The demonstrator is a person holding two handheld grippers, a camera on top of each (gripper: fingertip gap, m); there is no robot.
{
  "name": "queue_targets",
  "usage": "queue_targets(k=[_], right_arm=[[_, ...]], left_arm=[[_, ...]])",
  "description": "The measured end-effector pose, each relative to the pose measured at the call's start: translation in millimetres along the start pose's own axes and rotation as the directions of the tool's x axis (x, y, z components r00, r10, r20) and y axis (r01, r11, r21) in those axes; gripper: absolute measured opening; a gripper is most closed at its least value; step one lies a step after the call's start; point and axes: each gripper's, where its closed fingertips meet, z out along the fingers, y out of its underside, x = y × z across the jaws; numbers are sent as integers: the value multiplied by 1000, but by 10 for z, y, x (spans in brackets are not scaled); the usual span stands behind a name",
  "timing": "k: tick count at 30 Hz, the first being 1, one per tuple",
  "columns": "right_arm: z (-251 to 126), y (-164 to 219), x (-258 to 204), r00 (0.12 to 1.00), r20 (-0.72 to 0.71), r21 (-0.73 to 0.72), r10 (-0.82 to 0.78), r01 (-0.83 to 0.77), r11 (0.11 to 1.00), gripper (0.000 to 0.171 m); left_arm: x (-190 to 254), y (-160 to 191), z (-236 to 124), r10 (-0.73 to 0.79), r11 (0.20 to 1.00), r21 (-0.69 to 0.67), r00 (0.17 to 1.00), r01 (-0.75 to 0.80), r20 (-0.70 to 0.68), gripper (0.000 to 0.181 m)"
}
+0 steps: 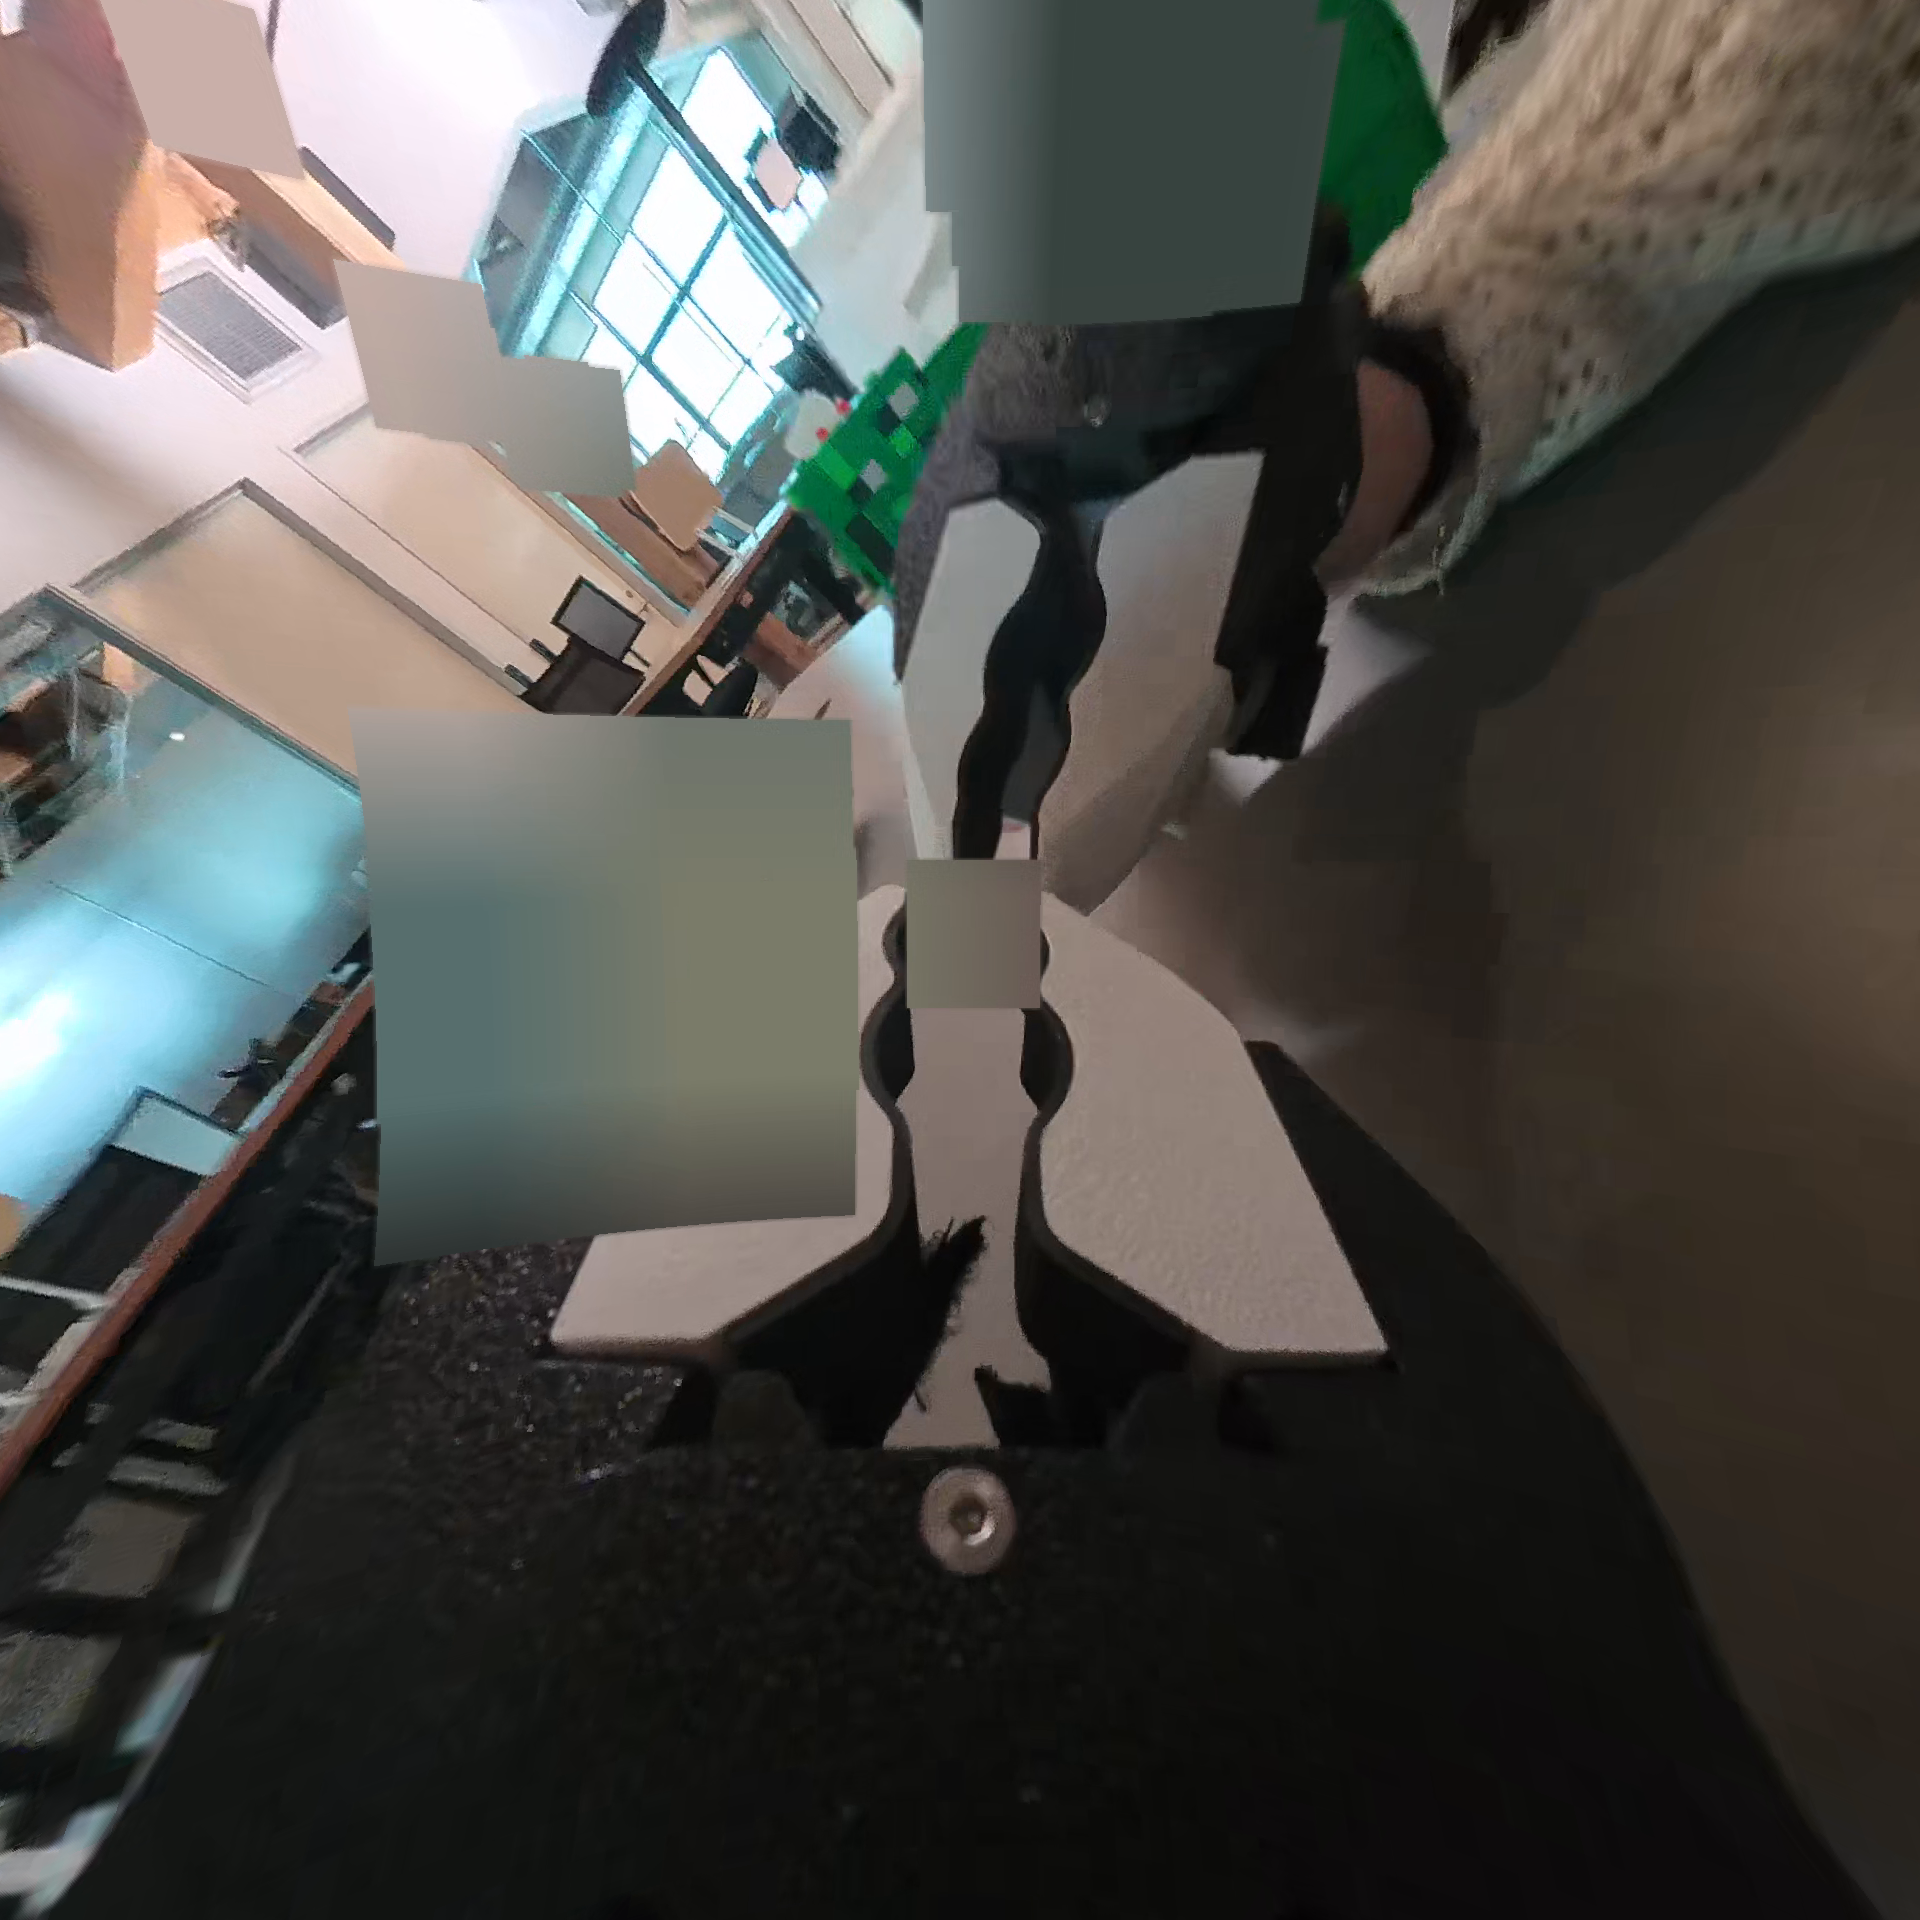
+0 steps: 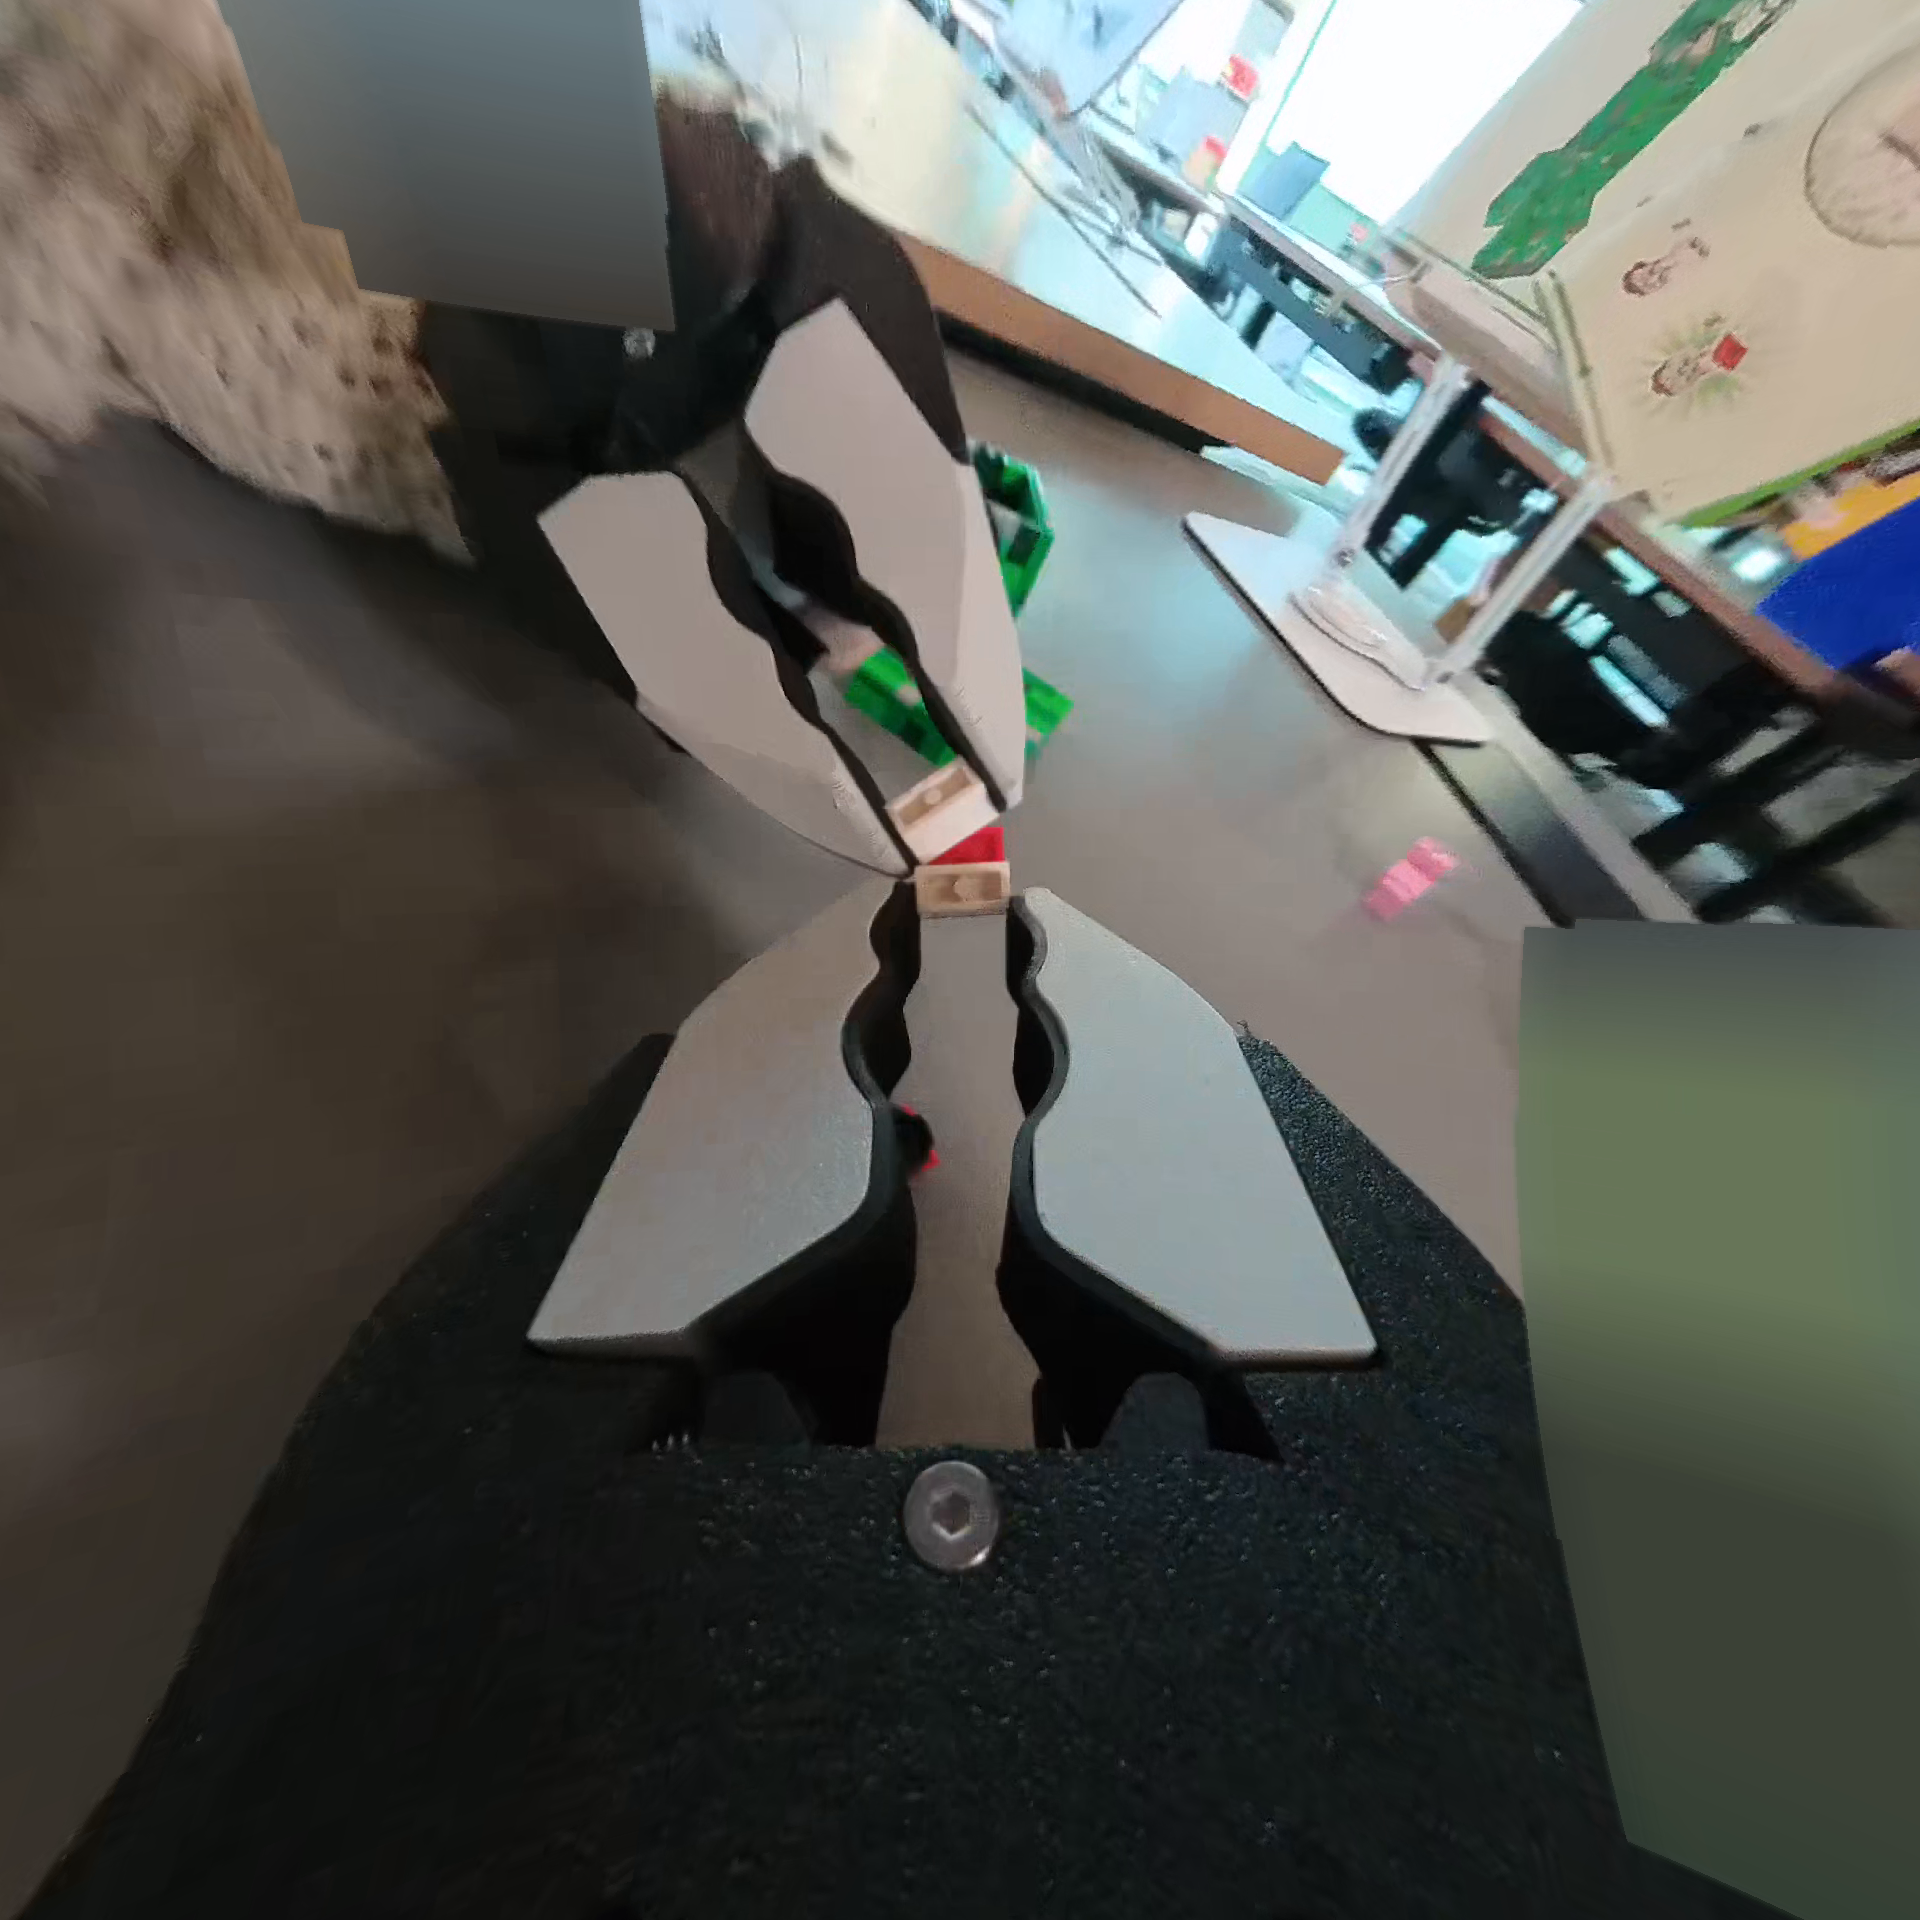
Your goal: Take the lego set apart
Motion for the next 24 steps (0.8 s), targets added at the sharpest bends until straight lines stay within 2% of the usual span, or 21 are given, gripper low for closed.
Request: queue_targets(k=[4,6,8,10,13,15,16,18,21,24], right_arm=[[-24,-39,25,988,60,72,145,-149,986,15],[-45,-12,88,984,57,64,169,-172,983,15],[-34,140,128,991,41,-31,124,-123,992,15],[-3,370,87,993,65,-158,95,-84,984,15],[28,443,42,992,84,-189,89,-72,979,16],[26,410,21,993,93,-170,78,-61,984,15],[27,392,8,992,98,-159,74,-58,986,15],[28,344,2,995,89,-131,43,-31,991,16],[12,291,41,993,24,-103,-116,118,988,16],[4,278,34,955,-17,-104,-297,294,950,16]], left_arm=[[-111,3,-29,-143,988,51,990,142,7,16],[-128,76,-25,-222,974,31,975,223,-18,16],[-59,194,10,-252,968,-43,965,249,-68,16],[66,384,64,-268,952,-185,956,244,-117,16],[261,583,110,-300,917,-322,938,234,-172,16],[276,651,132,-278,909,-361,948,207,-157,18],[250,651,142,-252,916,-353,958,190,-137,31],[279,573,141,-244,932,-313,956,185,-161,32],[243,414,123,-329,928,-239,928,284,-175,32],[199,316,93,-481,873,-201,851,444,-211,37]])
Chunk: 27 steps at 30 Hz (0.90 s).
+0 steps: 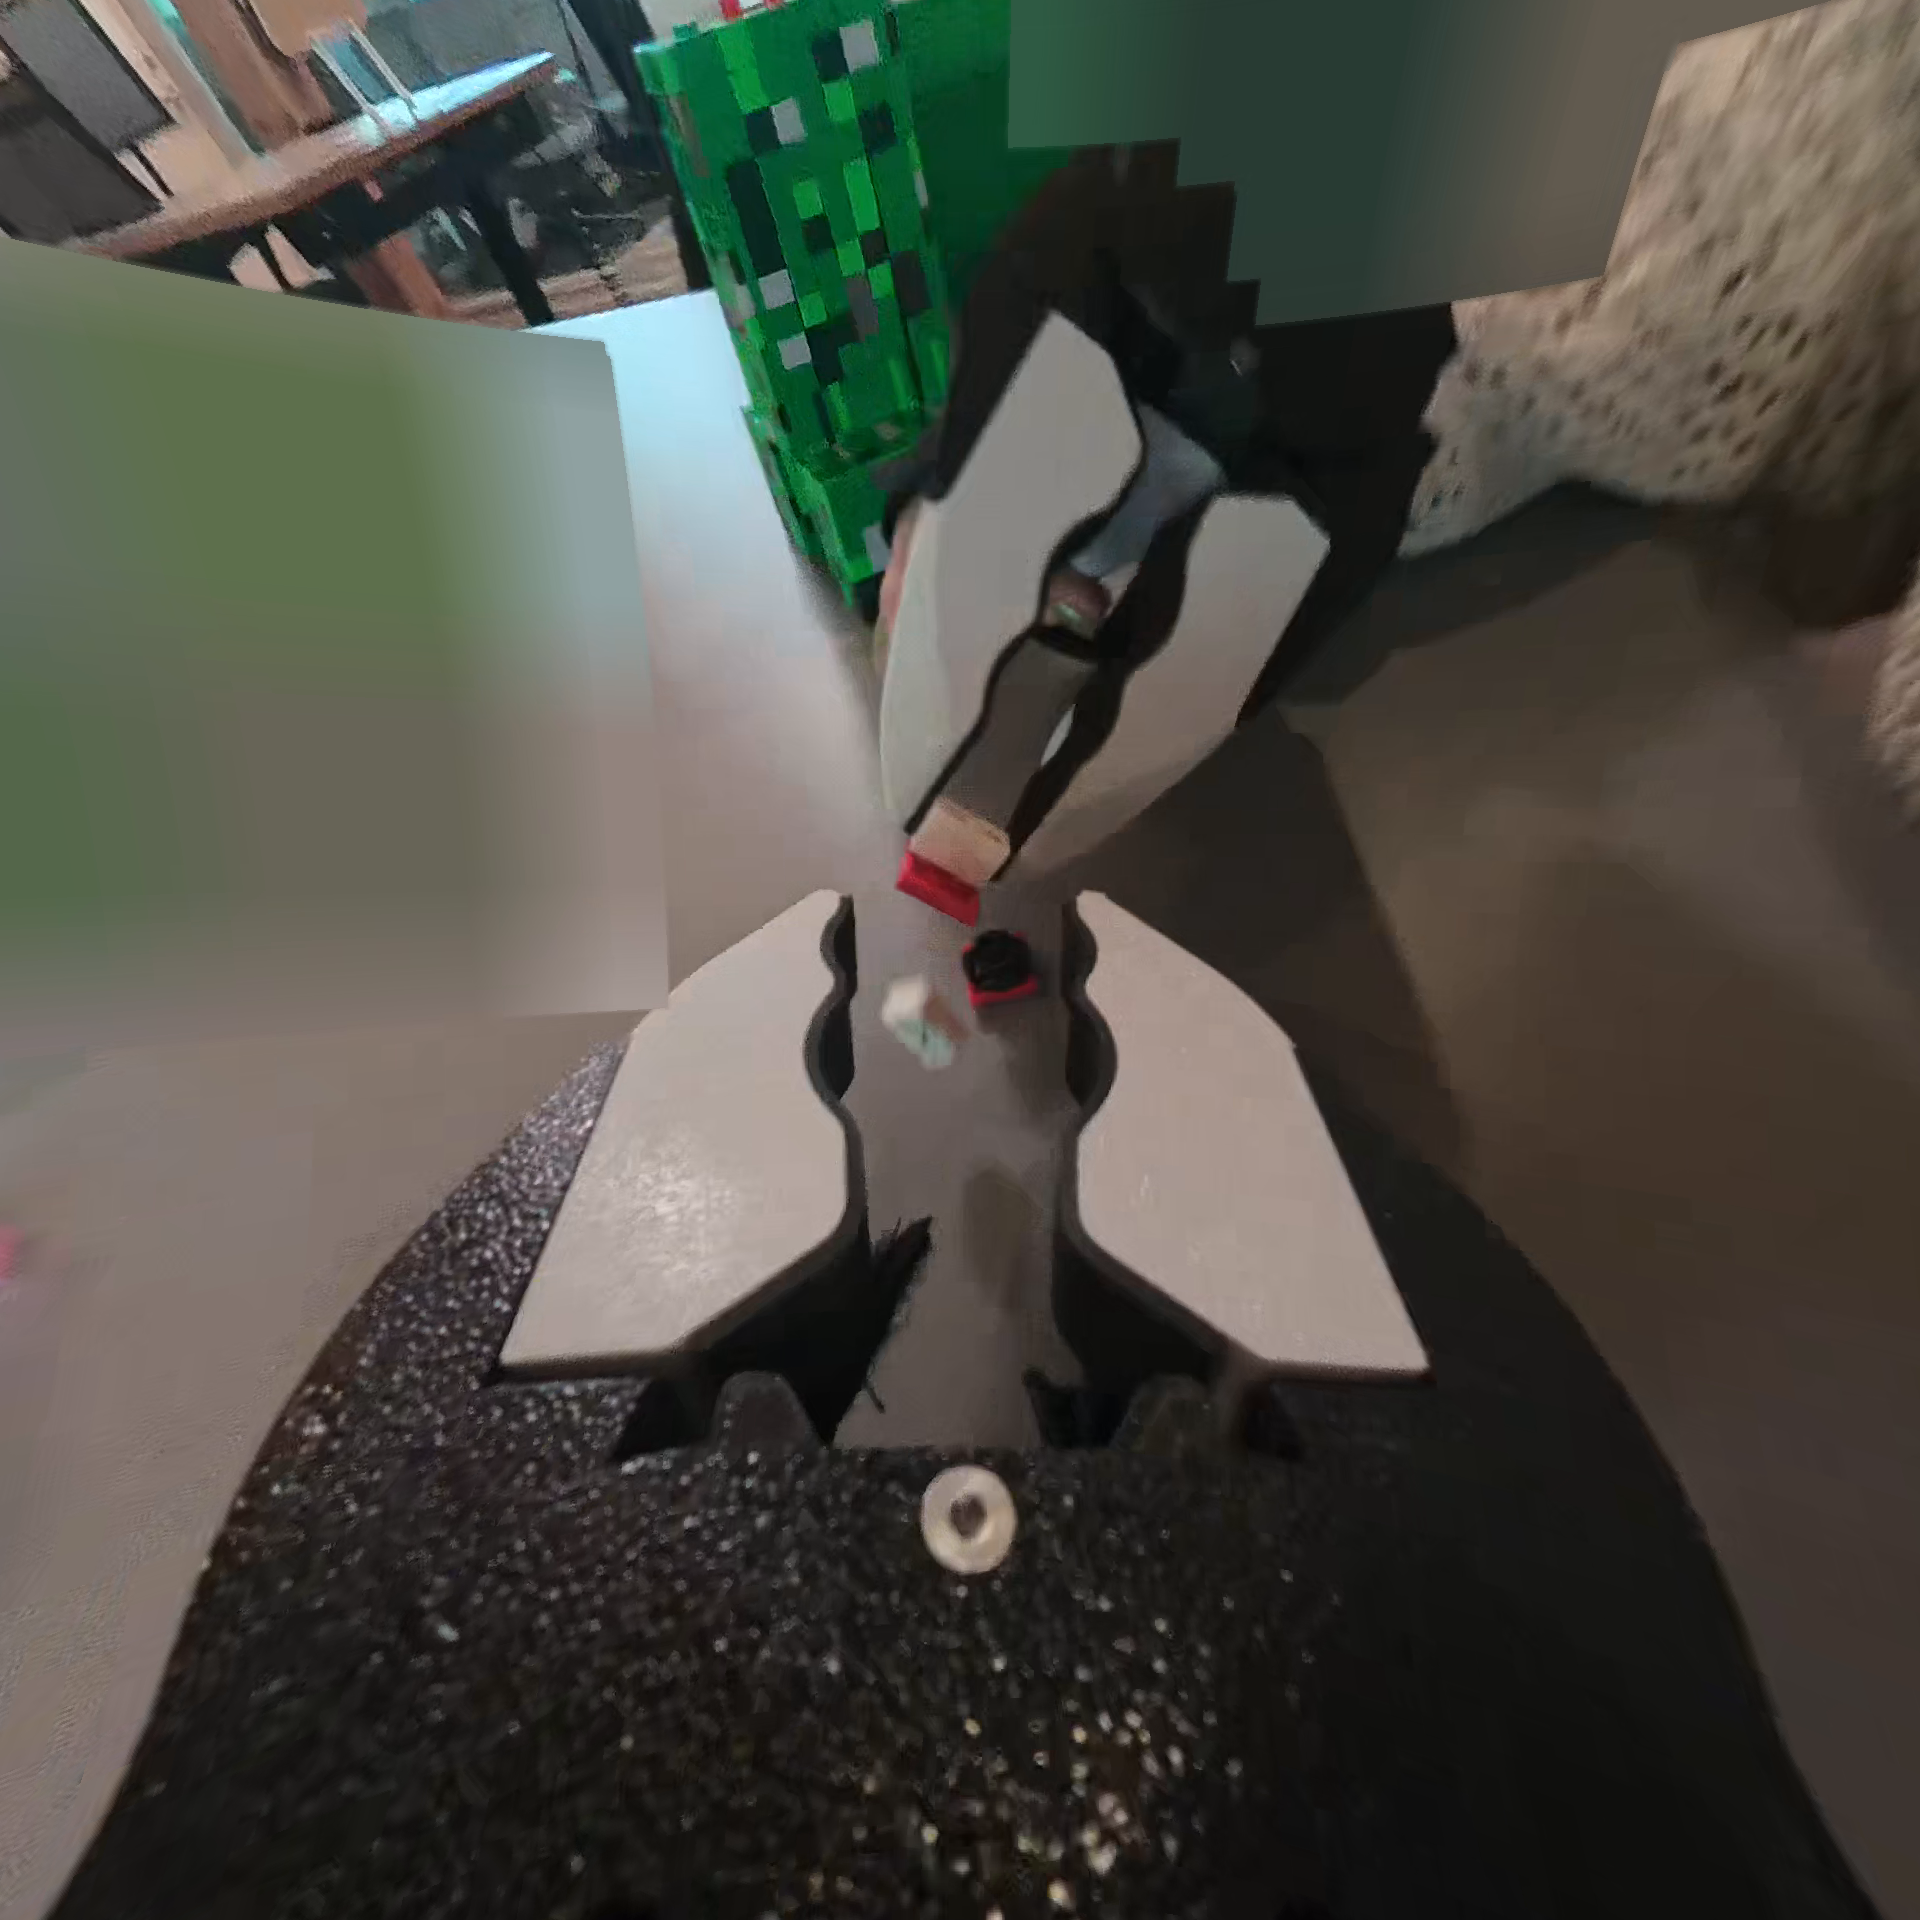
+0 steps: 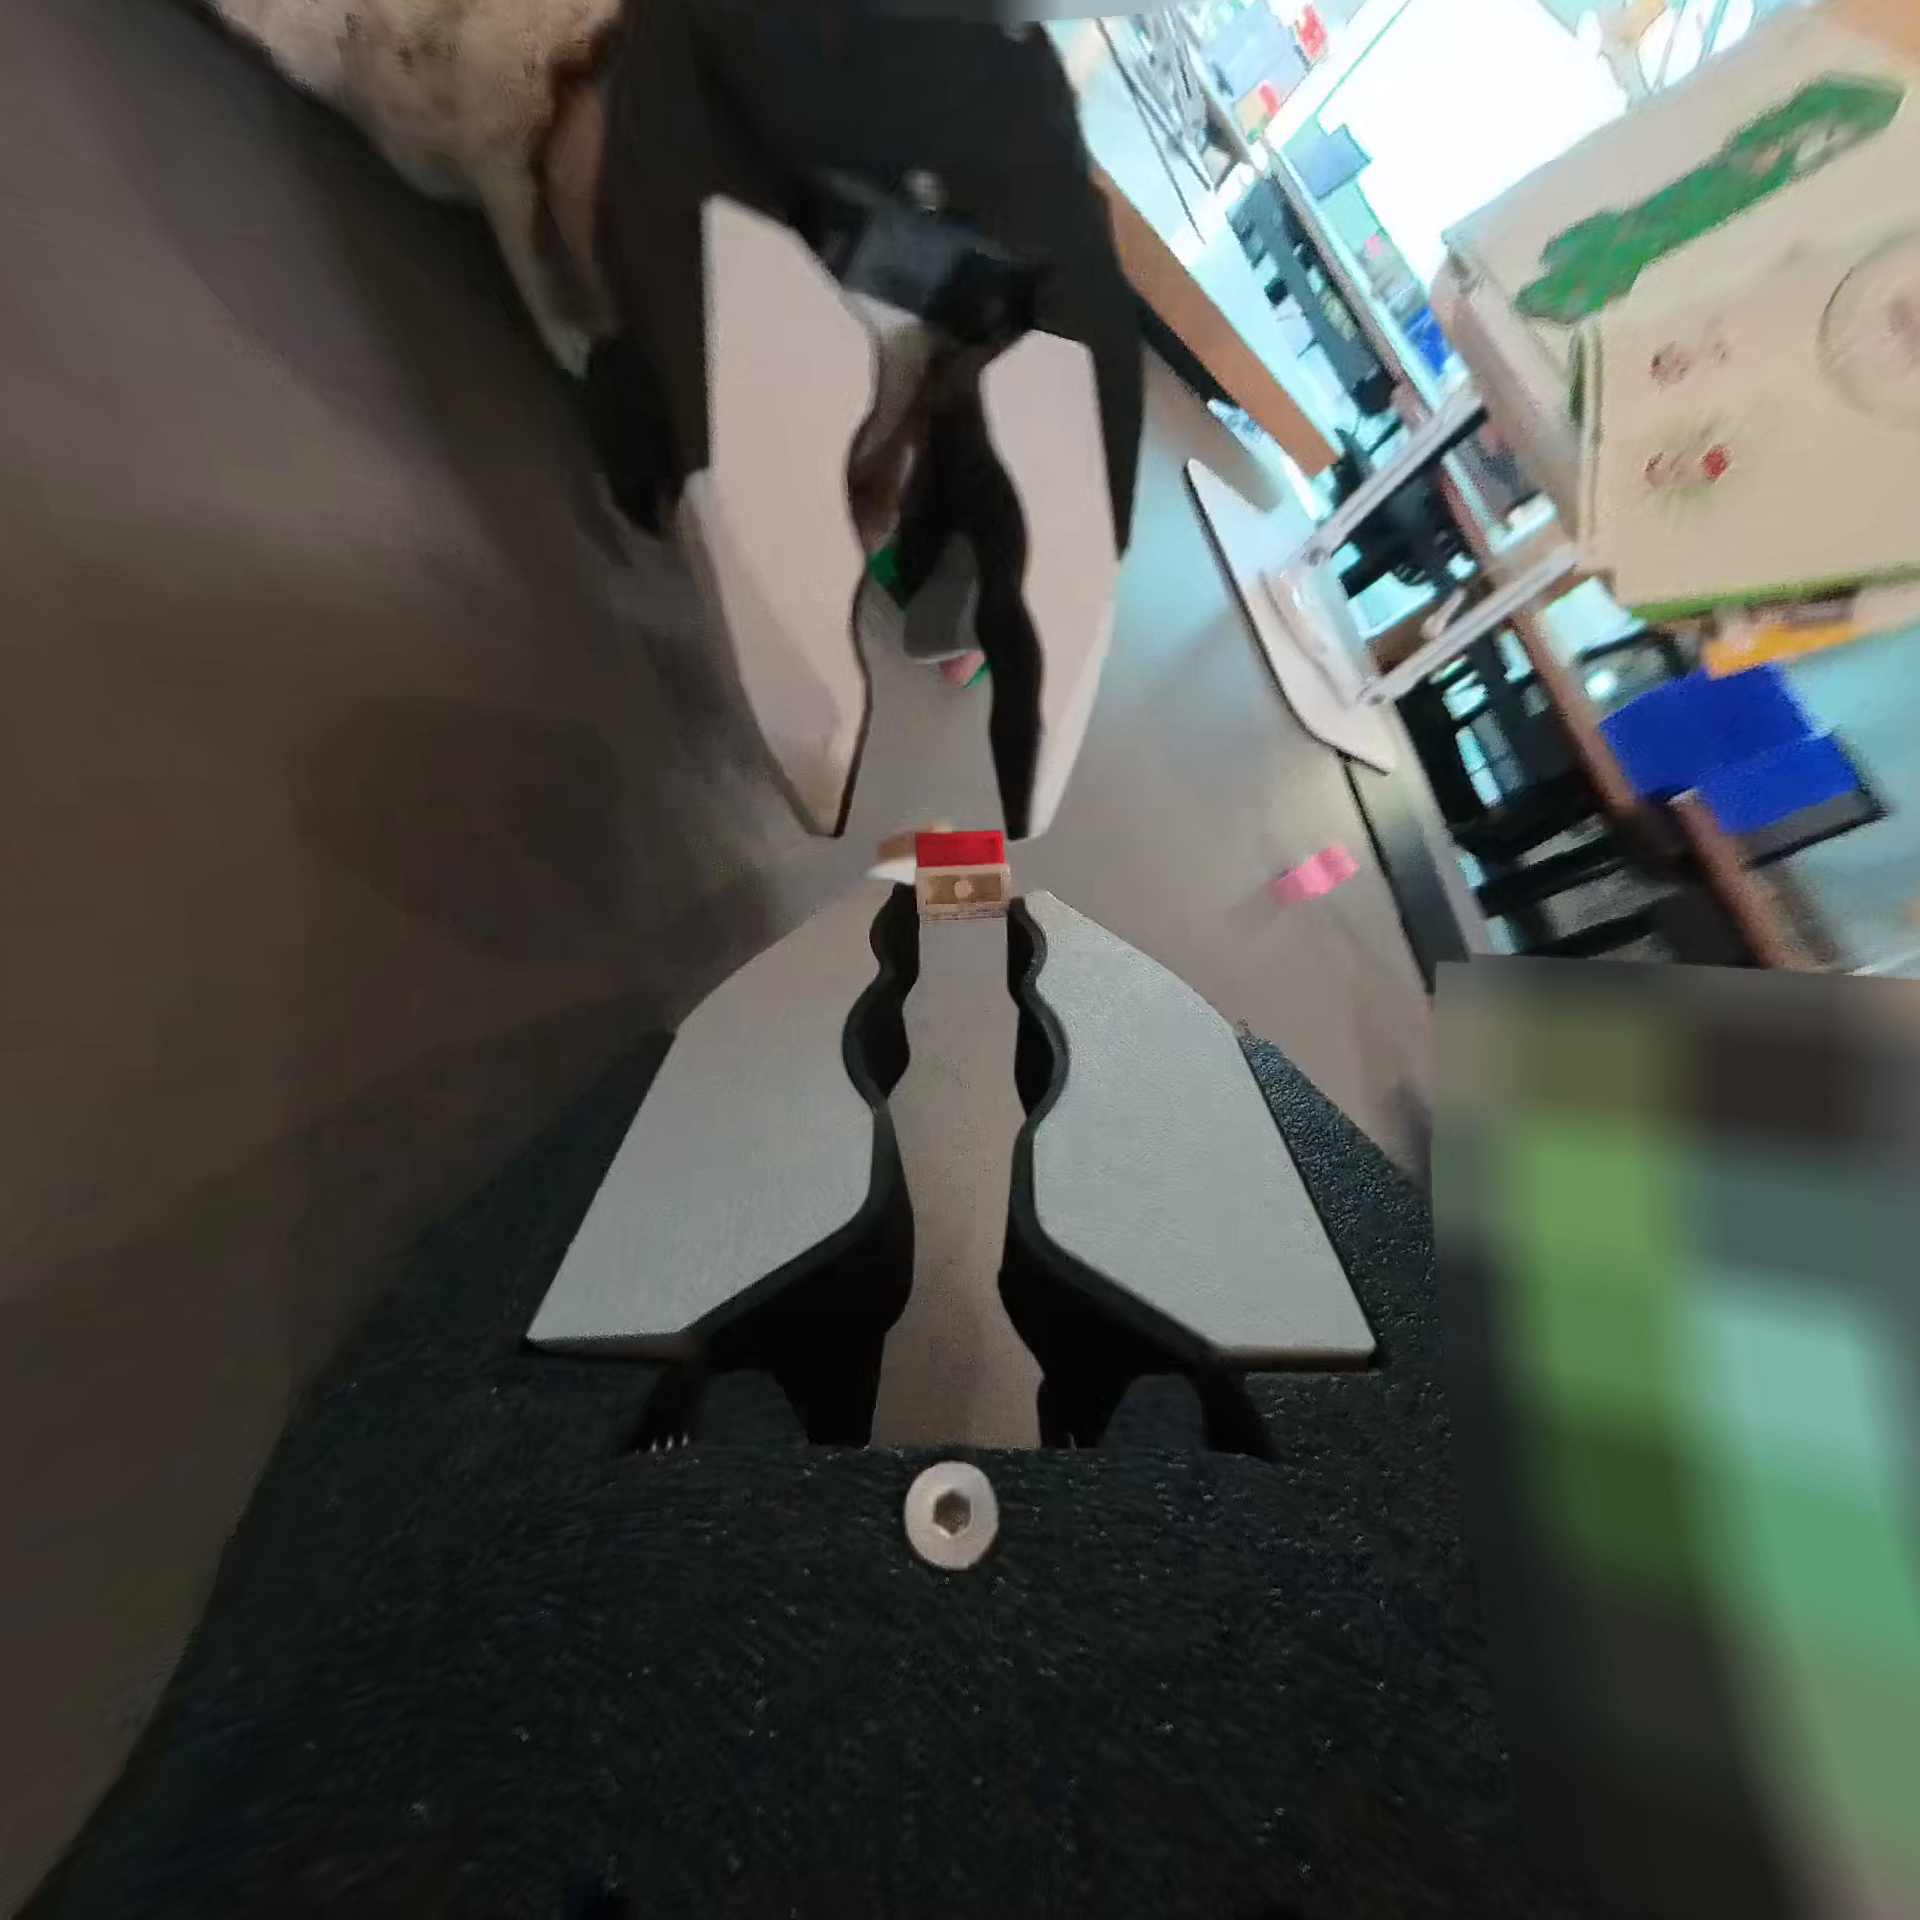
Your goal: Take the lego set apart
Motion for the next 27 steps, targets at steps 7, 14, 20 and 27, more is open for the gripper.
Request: queue_targets(k=[7,14,20,27], right_arm=[[-18,-112,-10,979,-92,38,-182,186,982,16],[-49,-211,36,970,-158,94,-187,203,975,16],[-65,-258,31,962,-180,118,-205,228,967,19],[-16,-219,-24,944,-172,55,-282,295,954,19]], left_arm=[[35,-38,-8,-149,988,15,987,151,-65,23],[55,-142,-56,-227,967,85,964,239,-136,8],[12,-126,-61,-360,924,67,916,376,-174,2],[73,-94,-23,-372,924,23,912,382,-174,2]])
